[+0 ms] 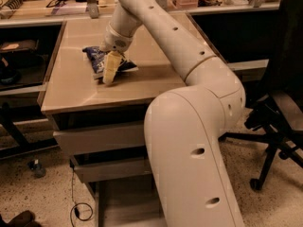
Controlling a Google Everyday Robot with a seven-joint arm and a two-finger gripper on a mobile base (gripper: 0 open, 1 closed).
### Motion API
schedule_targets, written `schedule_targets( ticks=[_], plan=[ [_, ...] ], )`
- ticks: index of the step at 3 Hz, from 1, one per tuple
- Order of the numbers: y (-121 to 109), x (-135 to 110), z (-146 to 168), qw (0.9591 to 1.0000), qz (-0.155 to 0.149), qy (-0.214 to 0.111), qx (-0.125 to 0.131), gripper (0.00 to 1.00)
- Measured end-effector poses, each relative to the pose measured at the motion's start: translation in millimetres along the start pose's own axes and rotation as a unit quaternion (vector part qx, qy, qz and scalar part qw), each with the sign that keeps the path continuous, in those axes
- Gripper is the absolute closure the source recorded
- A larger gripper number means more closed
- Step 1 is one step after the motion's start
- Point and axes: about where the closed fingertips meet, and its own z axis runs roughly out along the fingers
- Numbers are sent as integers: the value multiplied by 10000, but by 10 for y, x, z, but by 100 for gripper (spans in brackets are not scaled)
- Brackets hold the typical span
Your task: Place blue chip bag into bottom drawer
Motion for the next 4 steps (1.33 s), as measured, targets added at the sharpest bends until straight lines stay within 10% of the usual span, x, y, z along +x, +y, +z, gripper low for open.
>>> schedule_targets(
  ticks=[4],
  plan=[
    [0, -1, -1, 10000, 0, 0, 0, 100]
  ],
)
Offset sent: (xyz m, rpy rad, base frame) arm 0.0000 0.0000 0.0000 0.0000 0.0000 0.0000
